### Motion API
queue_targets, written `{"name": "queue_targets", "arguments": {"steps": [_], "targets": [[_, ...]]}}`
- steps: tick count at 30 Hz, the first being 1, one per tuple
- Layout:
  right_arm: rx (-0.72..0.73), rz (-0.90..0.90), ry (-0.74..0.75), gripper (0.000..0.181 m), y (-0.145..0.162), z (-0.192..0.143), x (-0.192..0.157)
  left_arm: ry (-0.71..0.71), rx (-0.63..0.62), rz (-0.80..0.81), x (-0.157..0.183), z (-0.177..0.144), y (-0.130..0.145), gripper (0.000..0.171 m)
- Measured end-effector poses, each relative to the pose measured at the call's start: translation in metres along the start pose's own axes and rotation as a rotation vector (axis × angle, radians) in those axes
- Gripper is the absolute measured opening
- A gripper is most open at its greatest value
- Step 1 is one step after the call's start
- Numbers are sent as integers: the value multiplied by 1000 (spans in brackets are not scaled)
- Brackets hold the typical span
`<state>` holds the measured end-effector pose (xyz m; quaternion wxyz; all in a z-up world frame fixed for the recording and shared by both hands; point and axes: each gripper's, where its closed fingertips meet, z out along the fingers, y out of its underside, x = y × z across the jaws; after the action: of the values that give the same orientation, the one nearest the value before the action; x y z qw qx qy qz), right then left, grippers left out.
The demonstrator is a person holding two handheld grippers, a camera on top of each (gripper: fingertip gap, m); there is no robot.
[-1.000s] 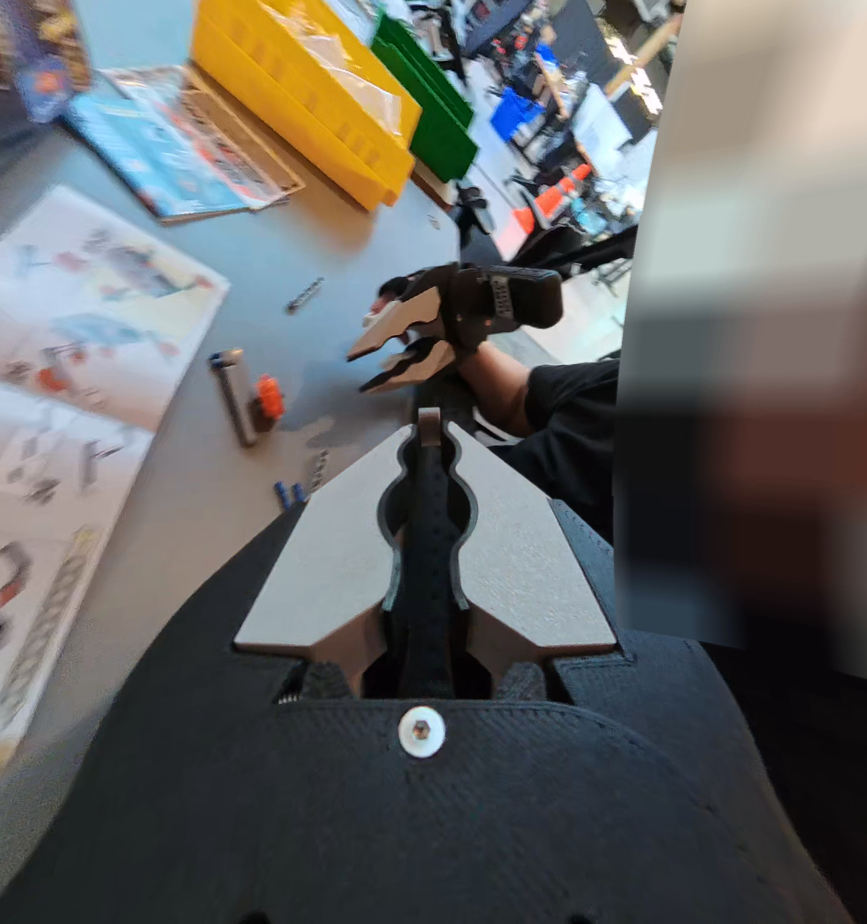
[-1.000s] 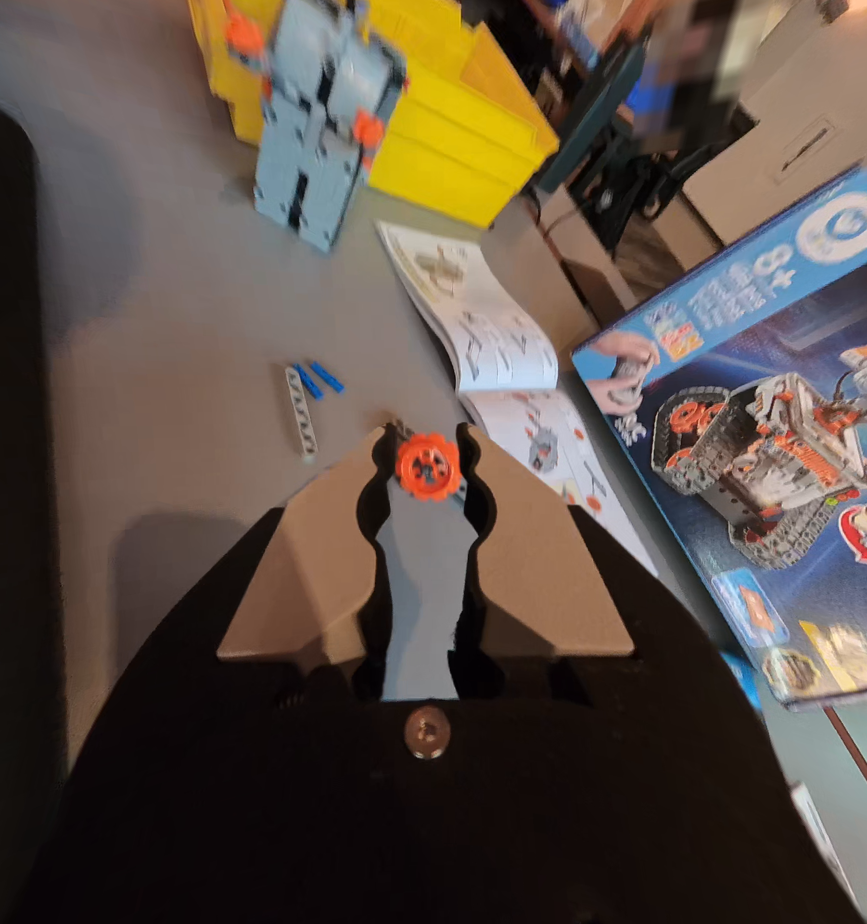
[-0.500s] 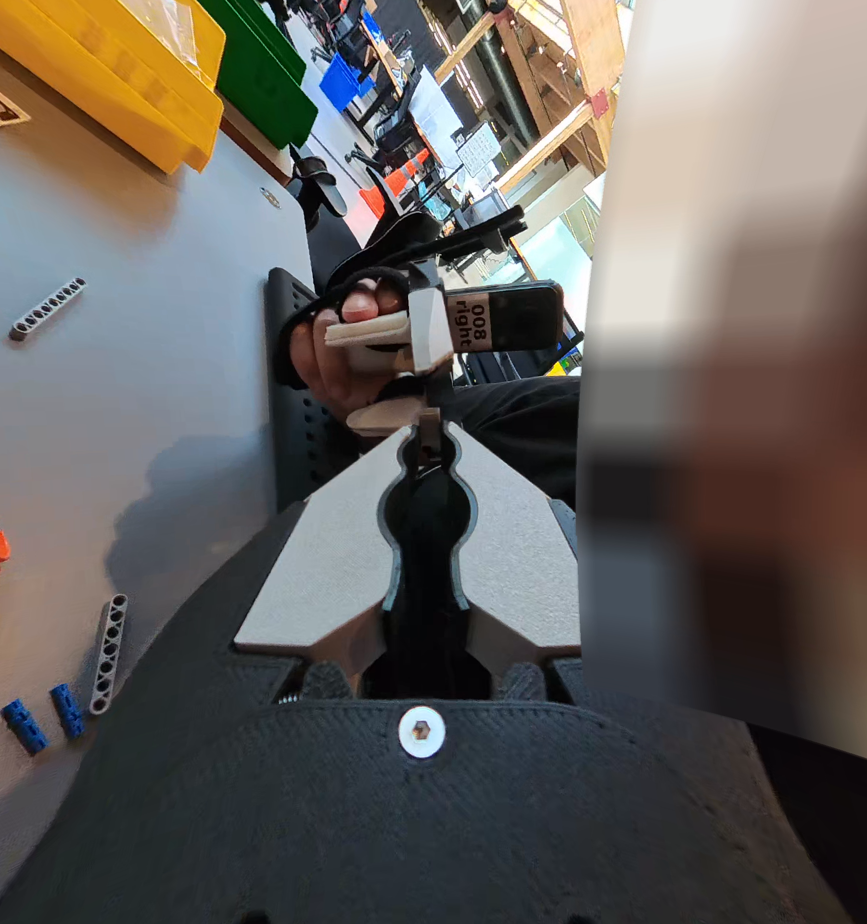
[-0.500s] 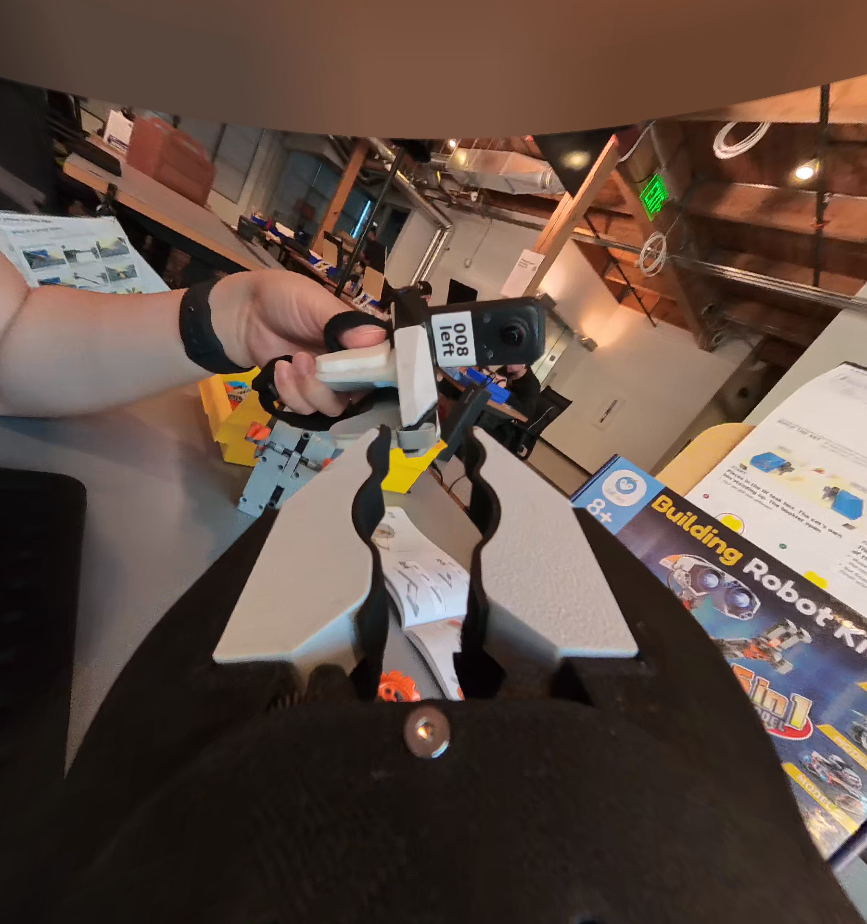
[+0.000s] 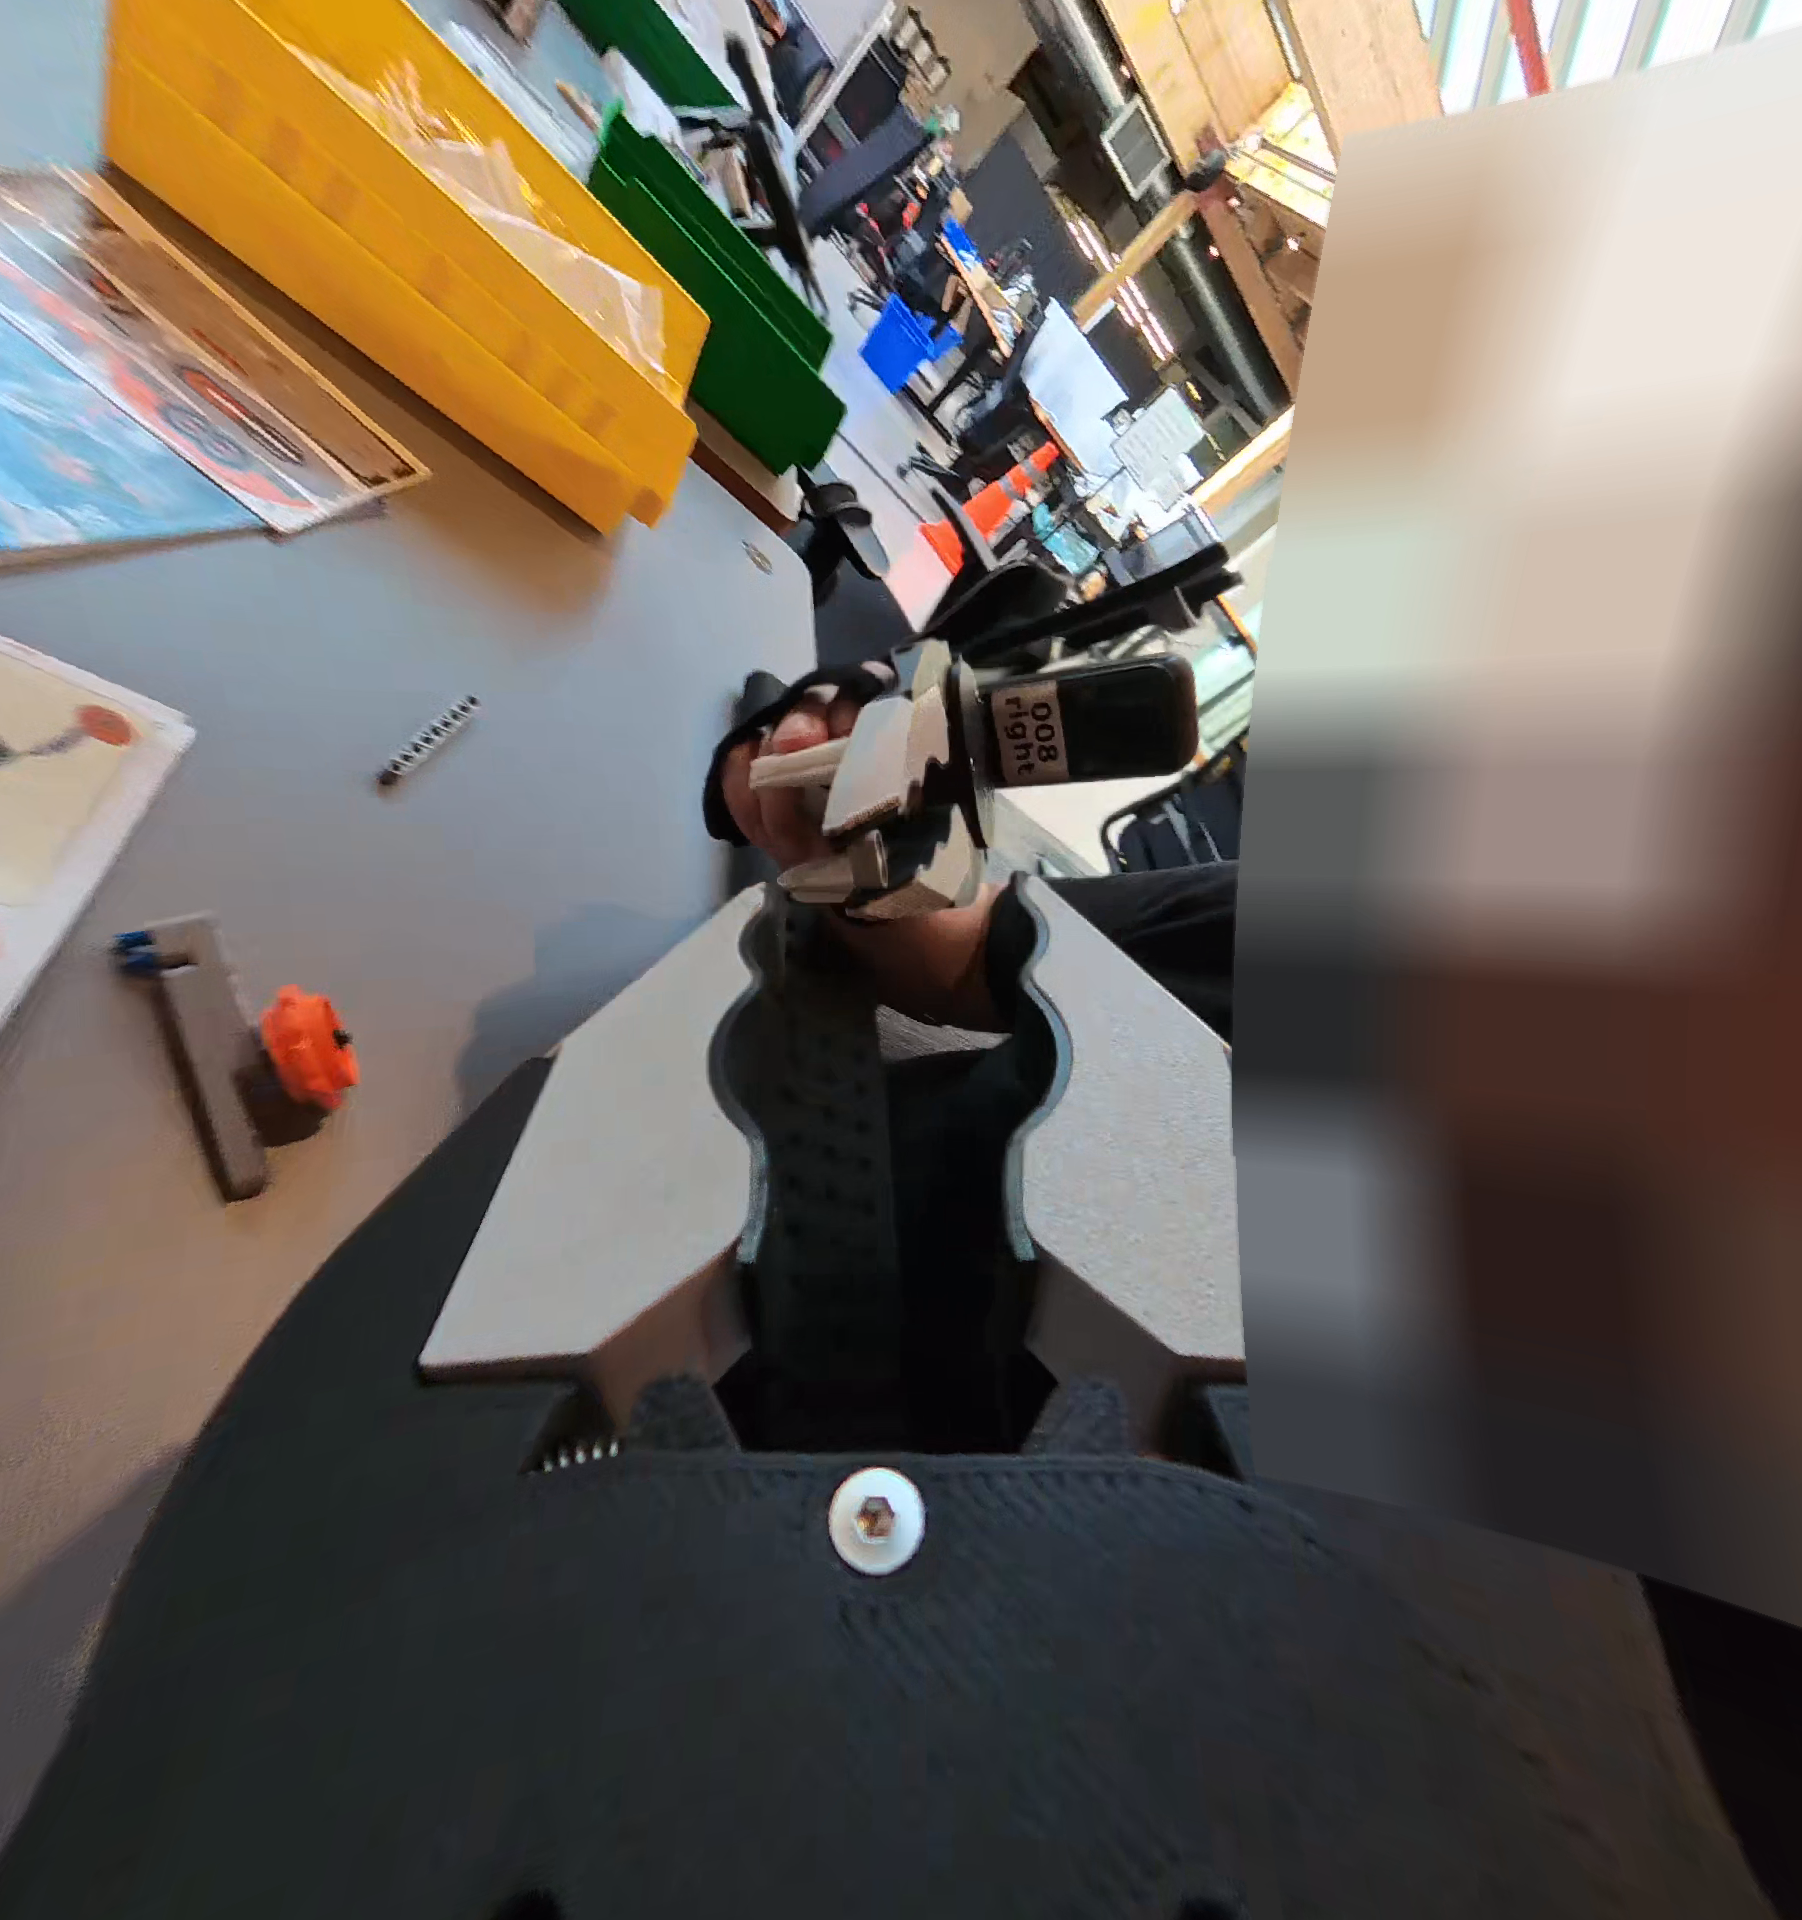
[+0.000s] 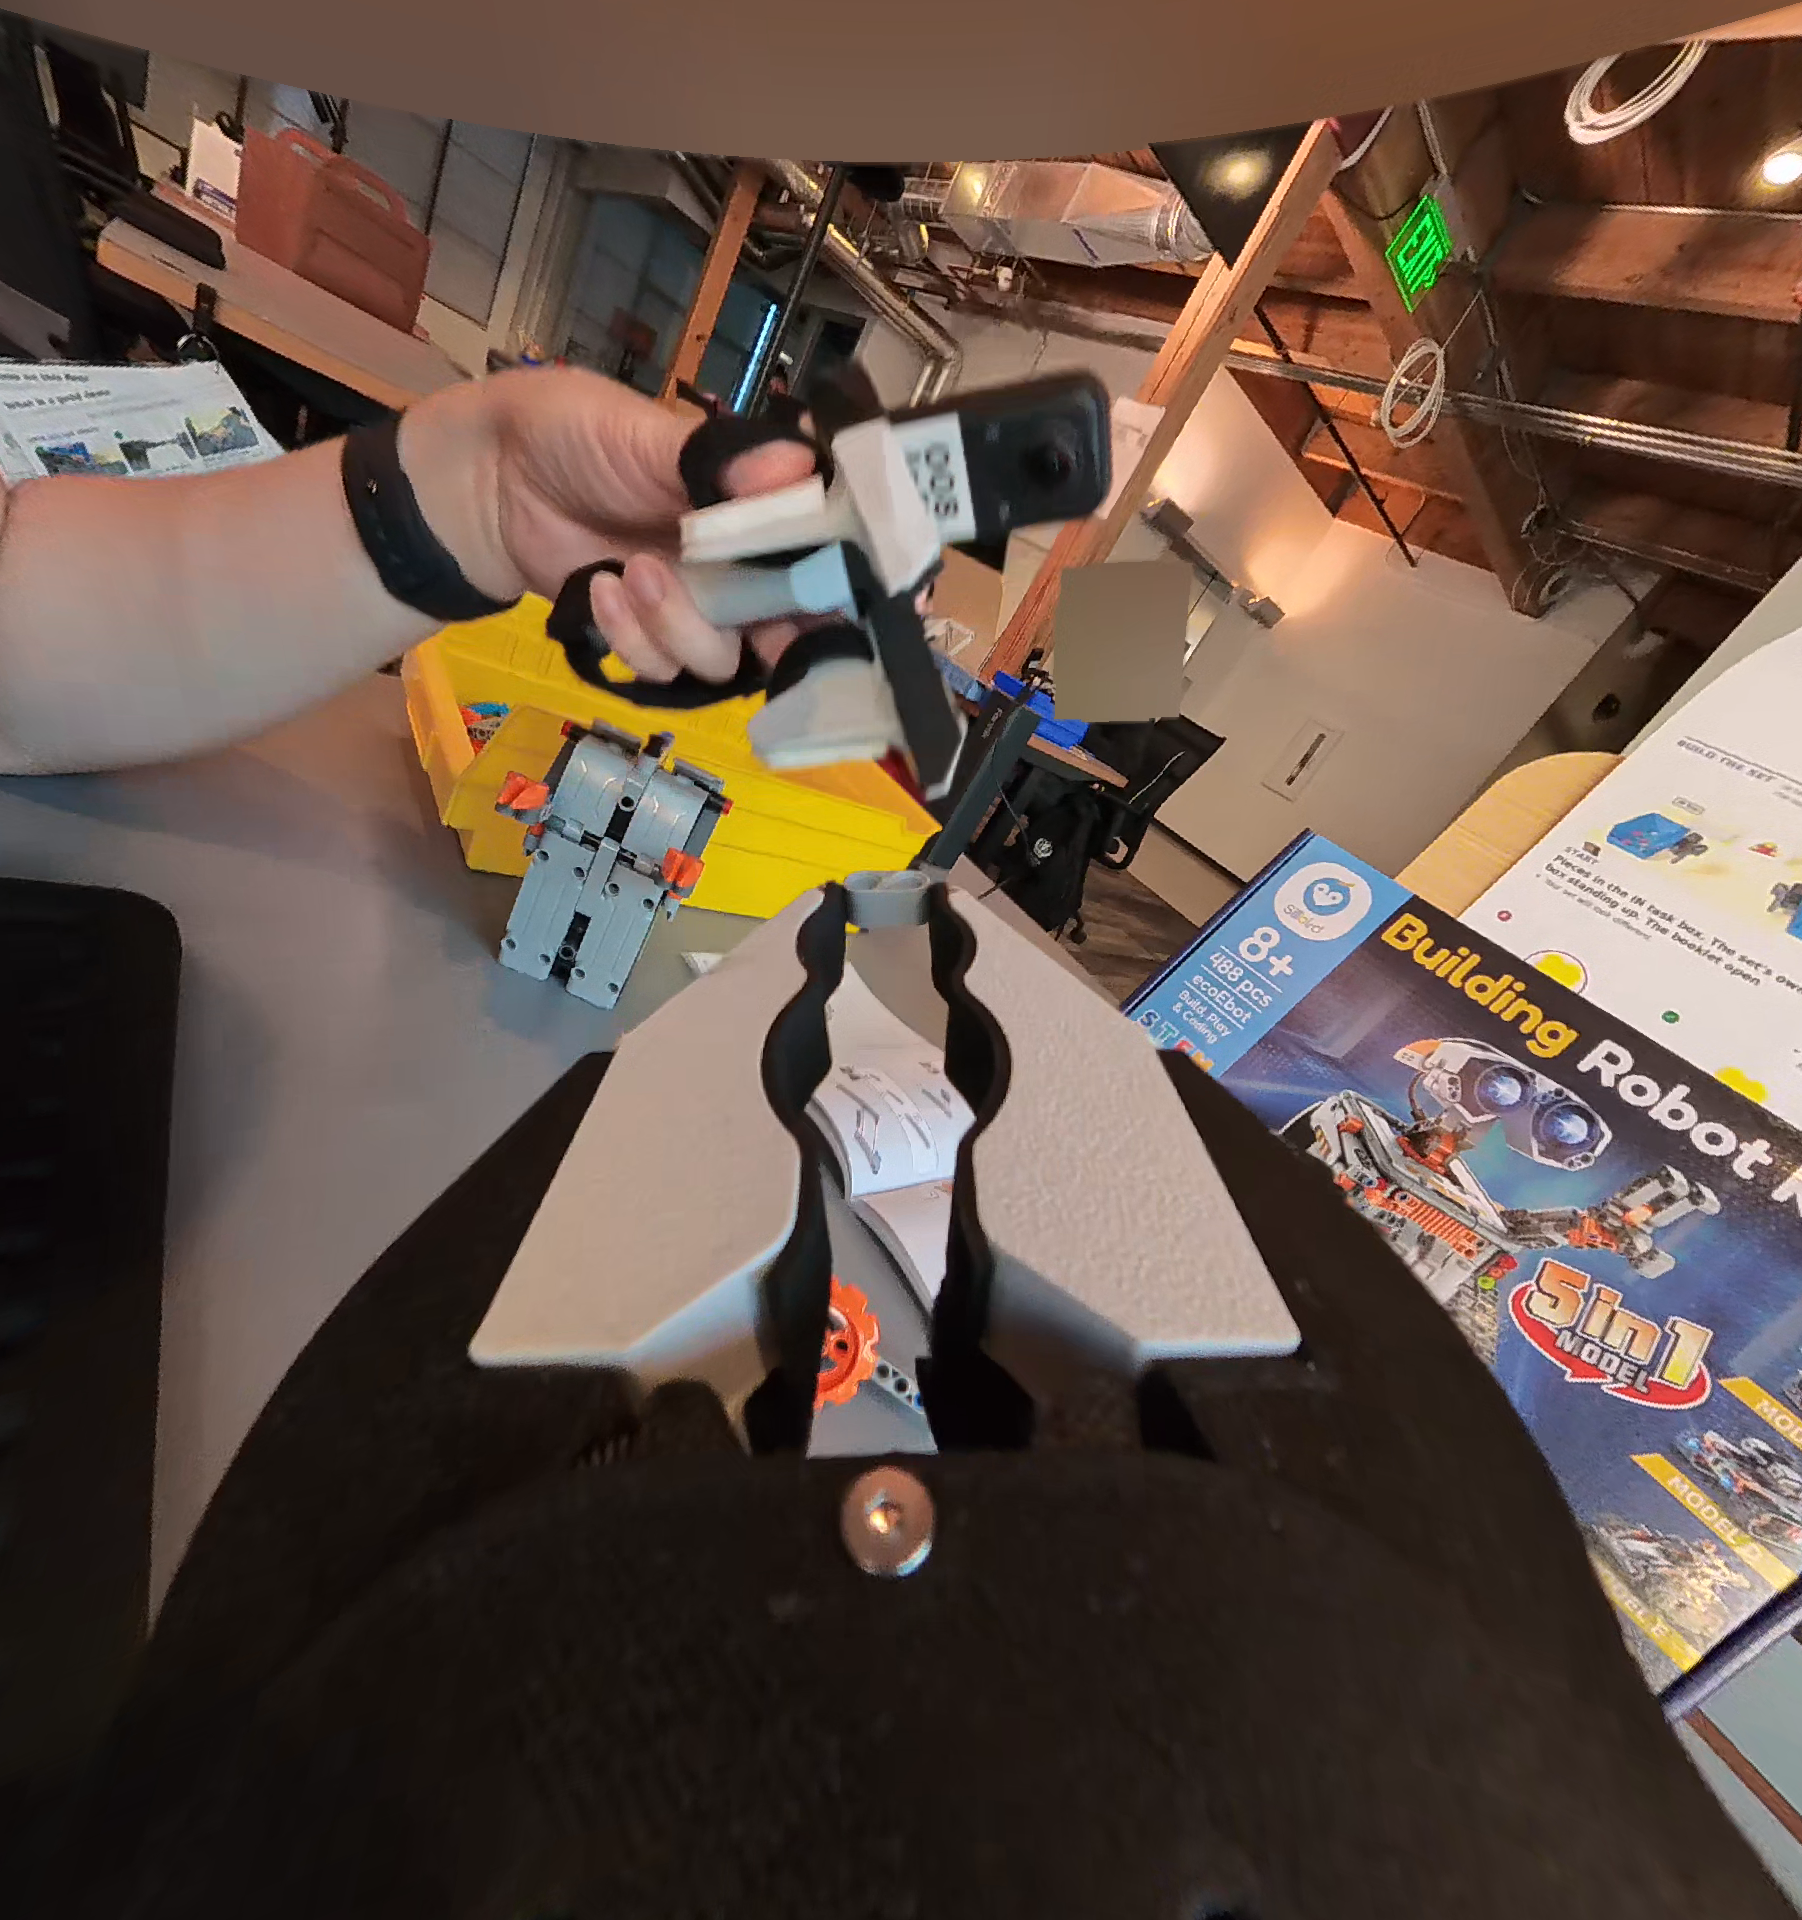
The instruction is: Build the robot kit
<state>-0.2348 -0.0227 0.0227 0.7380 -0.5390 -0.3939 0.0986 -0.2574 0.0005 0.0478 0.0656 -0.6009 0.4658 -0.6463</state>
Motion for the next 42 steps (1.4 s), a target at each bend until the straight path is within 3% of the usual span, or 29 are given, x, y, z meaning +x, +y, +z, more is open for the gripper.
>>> {"name": "queue_targets", "arguments": {"steps": [1, 4, 8, 12, 15, 27, 42], "targets": [[-15, -1, -12, 14, 3, 1, -2, -34, 21, 22, 1, -11, -6, 40], [-125, -1, -64, 14, 25, 4, -9, -198, 134, 113, 3, -58, -27, 37], [-237, -82, -58, 14, 51, 8, -14, -567, 323, 232, -3, -139, -49, 35], [-279, -126, -71, 14, 61, 14, -22, -869, 363, 264, -3, -199, -44, 38], [-328, -128, -99, 14, 74, 16, -27, -984, 386, 279, 2, -222, -41, 38], [-673, 41, -363, 14, 154, -9, -47, -1019, 193, 216, -26, -210, -23, 38], [-721, 16, -404, 14, 168, -10, -57, -1025, 158, 209, -25, -210, -17, 35]]}}
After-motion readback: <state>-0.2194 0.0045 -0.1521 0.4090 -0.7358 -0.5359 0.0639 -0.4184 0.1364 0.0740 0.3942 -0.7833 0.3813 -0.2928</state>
